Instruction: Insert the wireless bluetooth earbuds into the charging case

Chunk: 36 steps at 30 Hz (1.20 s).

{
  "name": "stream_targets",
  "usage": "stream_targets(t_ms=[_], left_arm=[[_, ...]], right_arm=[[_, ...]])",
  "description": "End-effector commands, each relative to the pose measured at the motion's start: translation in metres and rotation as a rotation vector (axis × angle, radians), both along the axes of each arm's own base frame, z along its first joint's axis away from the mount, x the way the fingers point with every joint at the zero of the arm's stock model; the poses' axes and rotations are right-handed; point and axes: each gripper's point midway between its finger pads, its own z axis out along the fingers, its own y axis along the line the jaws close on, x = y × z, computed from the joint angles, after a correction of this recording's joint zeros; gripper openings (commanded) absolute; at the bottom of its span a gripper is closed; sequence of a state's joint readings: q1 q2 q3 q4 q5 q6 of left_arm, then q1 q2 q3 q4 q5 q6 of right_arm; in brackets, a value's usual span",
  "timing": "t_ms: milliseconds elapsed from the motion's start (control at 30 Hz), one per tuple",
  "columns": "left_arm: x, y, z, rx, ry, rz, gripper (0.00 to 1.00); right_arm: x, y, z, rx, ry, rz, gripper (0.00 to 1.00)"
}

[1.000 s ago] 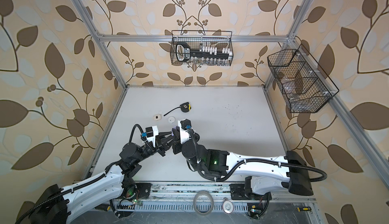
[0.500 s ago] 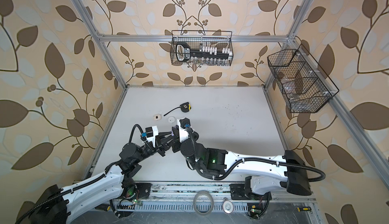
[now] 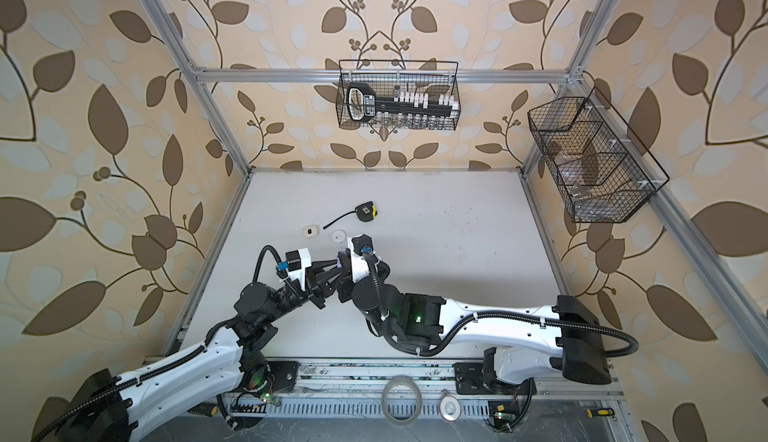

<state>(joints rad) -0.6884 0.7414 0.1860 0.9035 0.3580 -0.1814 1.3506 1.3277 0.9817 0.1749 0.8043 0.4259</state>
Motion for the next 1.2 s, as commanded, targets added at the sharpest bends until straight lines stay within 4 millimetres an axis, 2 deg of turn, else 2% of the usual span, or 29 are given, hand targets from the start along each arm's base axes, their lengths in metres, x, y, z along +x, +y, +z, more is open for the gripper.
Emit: stream_targets(t_ms=[0,67,267,433,667,933,1033,1167], left_arm=[[-0.010,0.006,0.032,-0.066,-0.117,0.006,0.00],[-0.011,0.007,0.033,-0.066,-0.120,0.005,0.00],[-0.013,0.008,0.033,-0.065,-0.127,0.006,0.00],[-0.012,0.008,0.033,-0.062,-0.128,0.006,0.00],[-0.013,0.006,0.032,-0.052,-0.131,-0.004,0.00],[-0.017,-0.003,0.029,-0.002,-0.149,-0.053,0.00],[-0.024,-0.010,0.026,0.046,-0.171,-0.105,0.00],[-0.035,-0.017,0.020,0.098,-0.213,-0.177,0.00]], right_arm=[[-0.007,0.003,-0.019,-0.042,0.025,0.011,0.06],[-0.007,-0.001,-0.020,-0.031,0.029,0.004,0.08],[-0.008,-0.004,-0.020,-0.026,0.029,0.006,0.24],[-0.010,-0.007,-0.011,-0.015,0.017,0.010,0.33],[-0.020,-0.026,0.012,0.015,-0.021,0.004,0.49],[-0.024,-0.067,0.046,0.042,-0.062,-0.023,0.57],[-0.013,-0.087,0.054,0.028,-0.041,-0.053,0.53],[0.013,-0.104,0.035,0.011,0.086,-0.062,0.47]])
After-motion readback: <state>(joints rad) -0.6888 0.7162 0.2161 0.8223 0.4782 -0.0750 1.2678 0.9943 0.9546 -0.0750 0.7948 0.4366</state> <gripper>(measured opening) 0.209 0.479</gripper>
